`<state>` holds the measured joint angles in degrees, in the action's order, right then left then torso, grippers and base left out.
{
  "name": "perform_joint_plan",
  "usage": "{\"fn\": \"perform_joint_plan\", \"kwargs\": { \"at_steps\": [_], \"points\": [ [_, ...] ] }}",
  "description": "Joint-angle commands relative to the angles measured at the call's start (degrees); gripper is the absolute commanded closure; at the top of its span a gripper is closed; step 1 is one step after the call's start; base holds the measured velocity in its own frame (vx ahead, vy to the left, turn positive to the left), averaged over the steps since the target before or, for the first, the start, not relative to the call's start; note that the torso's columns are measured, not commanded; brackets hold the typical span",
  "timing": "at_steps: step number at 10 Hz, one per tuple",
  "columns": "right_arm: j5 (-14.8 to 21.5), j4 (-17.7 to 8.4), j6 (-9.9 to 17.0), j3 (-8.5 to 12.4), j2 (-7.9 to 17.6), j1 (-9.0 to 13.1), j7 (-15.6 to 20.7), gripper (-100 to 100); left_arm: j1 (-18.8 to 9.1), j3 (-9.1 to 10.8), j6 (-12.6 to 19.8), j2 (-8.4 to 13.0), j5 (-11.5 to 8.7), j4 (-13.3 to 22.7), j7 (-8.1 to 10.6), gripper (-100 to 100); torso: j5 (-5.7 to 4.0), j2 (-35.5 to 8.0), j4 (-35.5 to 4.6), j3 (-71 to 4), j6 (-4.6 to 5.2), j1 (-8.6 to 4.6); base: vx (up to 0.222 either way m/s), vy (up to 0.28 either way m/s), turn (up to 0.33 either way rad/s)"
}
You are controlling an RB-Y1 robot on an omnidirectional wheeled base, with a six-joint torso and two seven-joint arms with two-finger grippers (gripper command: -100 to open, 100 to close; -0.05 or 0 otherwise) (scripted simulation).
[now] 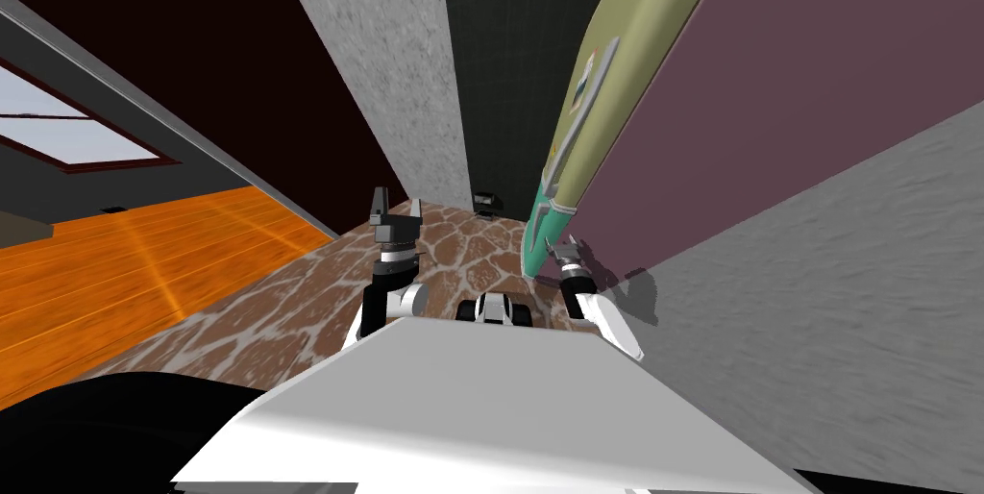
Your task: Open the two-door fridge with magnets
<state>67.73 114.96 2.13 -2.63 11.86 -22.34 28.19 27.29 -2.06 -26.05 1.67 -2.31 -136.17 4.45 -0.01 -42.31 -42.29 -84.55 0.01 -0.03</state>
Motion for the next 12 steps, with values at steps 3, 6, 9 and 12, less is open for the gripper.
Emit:
{"fn": "perform_joint_plan", "kwargs": {
  "at_steps": [3, 6, 9, 12],
  "points": [
    [8.3, -3.0, 5.0, -1.2, 0.9, 1.2, 3.1, -100, 0.0, 0.0, 0.0, 0.0, 0.0, 0.0, 0.0, 0, 0.01, 0.1, 0.0, 0.0, -0.02, 0.05, 0.064, 0.0, 0.057],
    [14.2, -6.0, 8.8, -2.5, 1.8, 2.4, 5.8, -100, 0.0, 0.0, 0.0, 0.0, 0.0, 0.0, 0.0, 0, 0.01, 0.0, 0.0, 0.0, 0.0, 0.03, 0.052, -0.006, 0.066],
    [17.6, -7.6, 11.6, -3.2, 2.2, 3.0, 7.0, -100, 0.0, 0.0, 0.0, 0.0, 0.0, 0.0, 0.0, 0, 0.01, 0.0, 0.0, 0.0, -0.02, 0.03, 0.051, -0.008, 0.059],
    [22.3, -10.6, 15.7, -4.6, 3.0, 4.2, 9.3, -100, 0.0, 0.0, 0.0, 0.0, 0.0, 0.0, 0.0, 0, 0.0, 0.0, 0.0, 0.0, 0.0, 0.01, 0.047, -0.021, 0.072]
  ]
}}
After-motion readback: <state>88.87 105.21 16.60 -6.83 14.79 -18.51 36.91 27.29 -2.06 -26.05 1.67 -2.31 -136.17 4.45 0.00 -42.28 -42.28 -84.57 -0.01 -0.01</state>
